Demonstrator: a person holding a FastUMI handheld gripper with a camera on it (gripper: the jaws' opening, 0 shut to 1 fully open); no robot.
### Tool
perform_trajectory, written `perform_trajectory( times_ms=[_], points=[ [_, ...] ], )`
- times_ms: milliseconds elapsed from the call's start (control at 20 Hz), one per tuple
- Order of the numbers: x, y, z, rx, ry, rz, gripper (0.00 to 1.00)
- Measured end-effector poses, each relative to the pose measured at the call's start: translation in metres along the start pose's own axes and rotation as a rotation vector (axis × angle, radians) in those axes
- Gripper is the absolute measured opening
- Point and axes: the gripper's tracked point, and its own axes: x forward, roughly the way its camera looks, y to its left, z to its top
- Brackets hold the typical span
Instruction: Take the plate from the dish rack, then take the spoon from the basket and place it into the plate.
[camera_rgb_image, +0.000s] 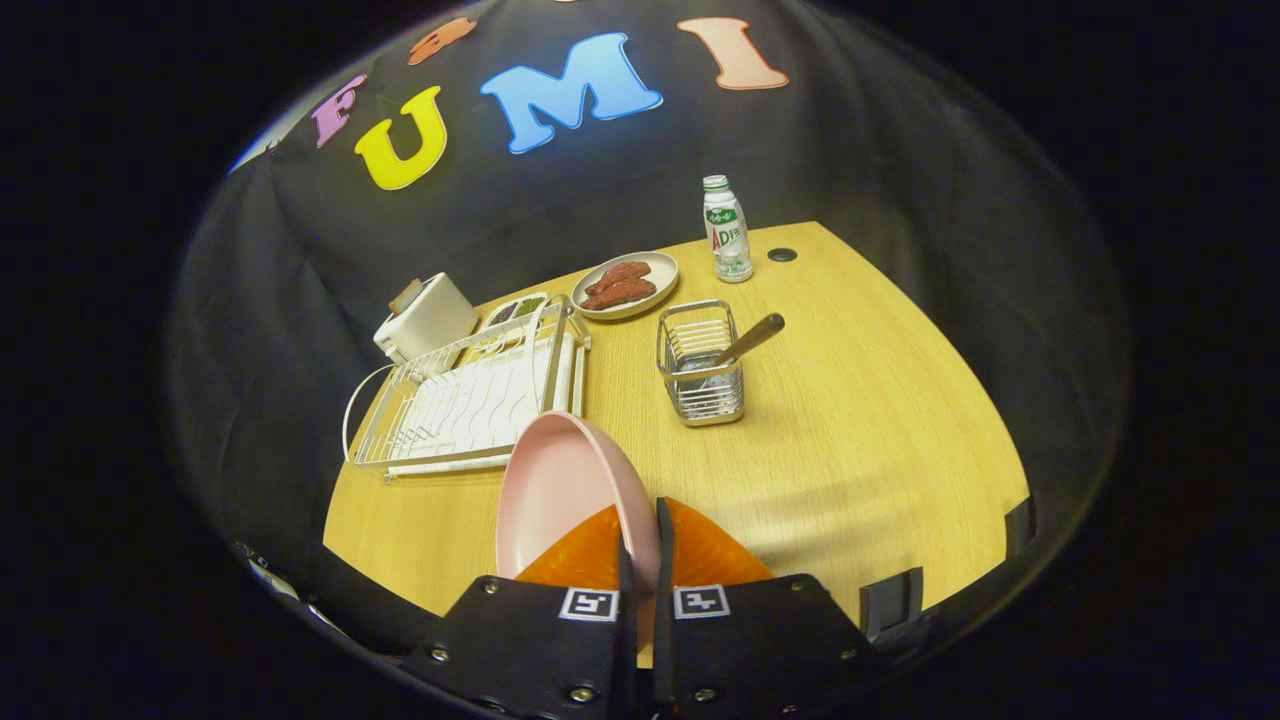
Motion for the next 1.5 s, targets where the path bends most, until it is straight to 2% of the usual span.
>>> perform_trajectory(
  times_ms=[150,450,600,800,1000,1100,1150,1200,1250,1500],
  points=[
    [0.020,0.005,-0.013,0.058,0.039,0.066,0.06],
    [0.056,0.023,-0.040,0.041,0.112,0.159,0.06],
    [0.075,0.033,-0.052,0.079,0.145,0.202,0.06],
    [0.084,0.037,-0.058,0.102,0.171,0.210,0.06],
    [0.092,0.034,-0.061,0.060,0.169,0.203,0.12],
    [0.089,0.025,-0.052,0.010,0.136,0.182,0.18],
    [0.087,0.020,-0.045,-0.009,0.110,0.163,0.30],
    [0.083,0.016,-0.037,-0.029,0.076,0.153,0.31],
    [0.075,0.014,-0.027,-0.053,0.034,0.139,0.36],
    [0.023,0.008,0.035,-0.154,-0.222,0.102,0.36]
  ],
)
